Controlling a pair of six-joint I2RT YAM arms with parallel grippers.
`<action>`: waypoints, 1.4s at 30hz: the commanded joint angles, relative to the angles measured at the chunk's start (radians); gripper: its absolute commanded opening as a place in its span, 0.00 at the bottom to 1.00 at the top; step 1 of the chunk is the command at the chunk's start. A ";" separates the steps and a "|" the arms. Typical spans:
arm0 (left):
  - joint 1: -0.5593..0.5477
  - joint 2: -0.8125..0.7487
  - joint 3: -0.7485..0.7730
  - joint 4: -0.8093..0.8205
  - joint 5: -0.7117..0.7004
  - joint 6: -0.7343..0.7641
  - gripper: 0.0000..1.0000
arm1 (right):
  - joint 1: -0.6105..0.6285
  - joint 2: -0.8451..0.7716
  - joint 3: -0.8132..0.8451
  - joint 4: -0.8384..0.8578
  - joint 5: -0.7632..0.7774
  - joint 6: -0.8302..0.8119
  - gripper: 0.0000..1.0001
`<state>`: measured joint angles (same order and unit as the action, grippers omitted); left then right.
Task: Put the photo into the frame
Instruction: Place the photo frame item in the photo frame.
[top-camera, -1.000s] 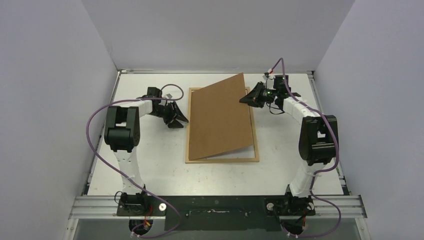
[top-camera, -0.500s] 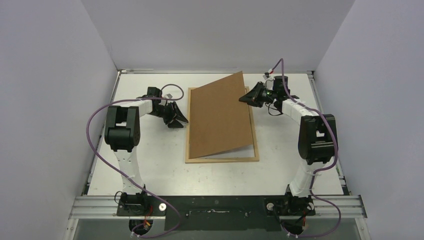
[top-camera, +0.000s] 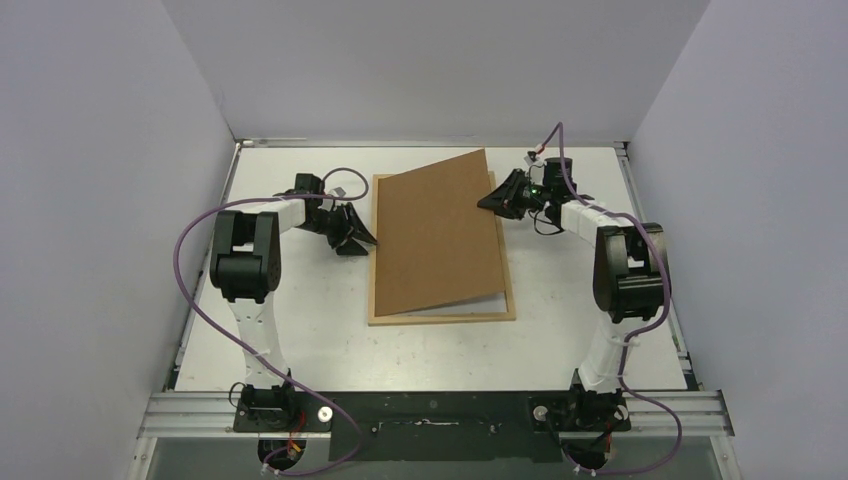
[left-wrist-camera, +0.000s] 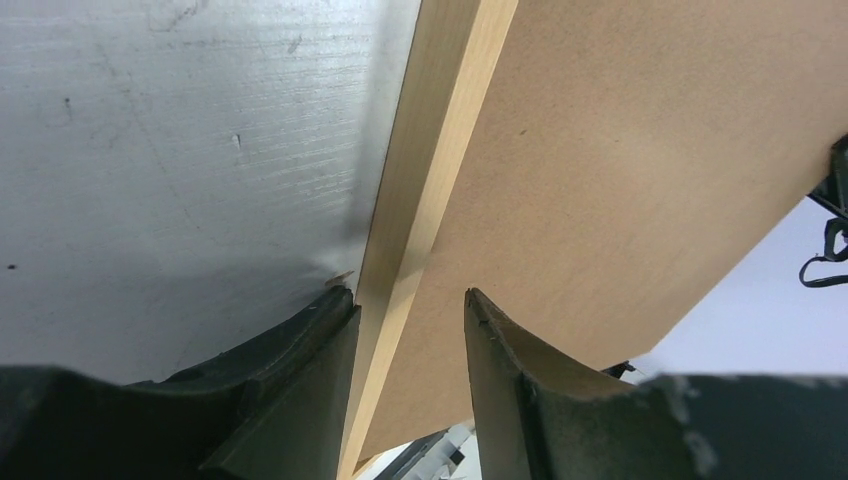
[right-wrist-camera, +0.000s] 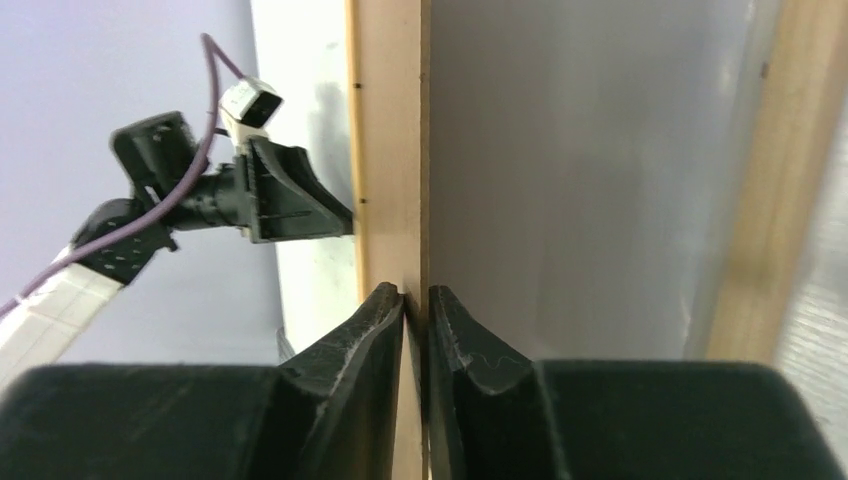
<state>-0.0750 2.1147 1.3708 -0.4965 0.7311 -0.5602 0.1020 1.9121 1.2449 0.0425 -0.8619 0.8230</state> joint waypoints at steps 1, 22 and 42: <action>-0.002 0.026 0.031 0.001 -0.027 0.026 0.43 | 0.019 -0.014 -0.015 -0.067 0.027 -0.108 0.20; 0.001 0.013 0.083 -0.045 -0.025 0.035 0.57 | 0.027 0.050 0.202 -0.499 0.187 -0.295 0.69; 0.000 0.032 0.074 -0.026 -0.014 0.028 0.57 | 0.108 0.122 0.294 -0.554 0.190 -0.339 0.68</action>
<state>-0.0731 2.1250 1.4208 -0.5293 0.7296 -0.5537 0.1734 2.0270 1.4750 -0.4934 -0.6502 0.5137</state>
